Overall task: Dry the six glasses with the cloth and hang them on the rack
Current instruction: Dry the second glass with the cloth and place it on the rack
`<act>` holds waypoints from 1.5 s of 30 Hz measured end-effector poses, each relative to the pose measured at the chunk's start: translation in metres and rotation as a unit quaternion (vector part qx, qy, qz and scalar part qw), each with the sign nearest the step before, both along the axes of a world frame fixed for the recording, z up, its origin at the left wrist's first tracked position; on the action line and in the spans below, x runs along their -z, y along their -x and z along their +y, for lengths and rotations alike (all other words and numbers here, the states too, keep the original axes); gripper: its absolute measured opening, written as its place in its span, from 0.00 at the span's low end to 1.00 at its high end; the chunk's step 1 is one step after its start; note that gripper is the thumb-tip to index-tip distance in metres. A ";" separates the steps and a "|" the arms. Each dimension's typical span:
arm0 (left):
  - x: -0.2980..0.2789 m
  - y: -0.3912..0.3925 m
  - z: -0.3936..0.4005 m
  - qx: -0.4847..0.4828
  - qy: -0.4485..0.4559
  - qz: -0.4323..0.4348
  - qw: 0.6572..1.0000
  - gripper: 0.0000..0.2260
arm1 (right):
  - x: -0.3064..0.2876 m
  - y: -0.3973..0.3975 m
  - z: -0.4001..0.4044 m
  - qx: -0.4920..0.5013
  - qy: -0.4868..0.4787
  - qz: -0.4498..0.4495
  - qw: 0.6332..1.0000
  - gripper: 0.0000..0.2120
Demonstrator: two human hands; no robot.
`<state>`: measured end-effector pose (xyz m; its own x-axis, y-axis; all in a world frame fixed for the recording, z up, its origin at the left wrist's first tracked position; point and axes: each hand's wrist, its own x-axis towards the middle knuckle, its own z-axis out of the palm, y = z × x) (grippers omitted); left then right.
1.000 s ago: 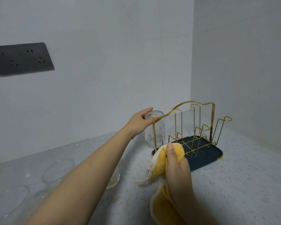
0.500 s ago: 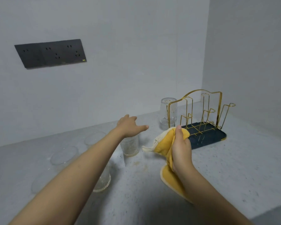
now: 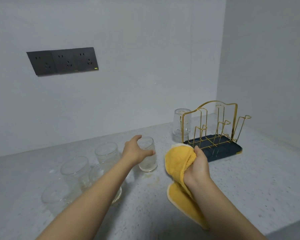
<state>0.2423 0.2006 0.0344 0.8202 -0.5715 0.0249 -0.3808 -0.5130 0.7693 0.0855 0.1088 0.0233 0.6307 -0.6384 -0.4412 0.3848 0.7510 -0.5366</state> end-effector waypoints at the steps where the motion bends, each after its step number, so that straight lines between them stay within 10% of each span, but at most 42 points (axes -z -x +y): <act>1: -0.002 0.010 0.006 -0.002 0.037 0.016 0.999 0.40 | 0.000 0.001 0.002 -0.001 -0.004 -0.007 1.000 0.24; 8: -0.002 0.053 0.045 -0.011 0.244 0.134 0.960 0.42 | -0.015 0.006 0.031 0.021 0.059 0.026 0.998 0.27; 12: 0.011 0.067 0.057 0.003 0.334 0.245 0.910 0.13 | -0.013 0.002 0.057 -0.019 0.135 0.050 0.989 0.33; 18: 0.035 0.065 0.060 -0.019 0.388 0.320 0.864 0.41 | -0.003 0.013 0.091 -0.081 0.289 0.073 0.951 0.35; 30: 0.056 0.071 0.046 0.042 0.402 0.372 0.836 0.18 | 0.014 0.004 0.096 -0.129 0.606 0.101 0.779 0.21; 37: 0.064 0.067 0.037 0.057 0.445 0.421 0.788 0.22 | 0.023 -0.014 0.065 -0.131 0.542 0.173 0.812 0.23; 43: 0.072 0.055 0.038 0.069 0.461 0.474 0.748 0.22 | 0.047 -0.005 0.099 -0.047 0.726 0.133 0.673 0.23; 45: 0.074 0.055 0.038 0.059 0.446 0.438 0.778 0.24 | 0.043 -0.008 0.088 -0.060 0.689 0.142 0.708 0.23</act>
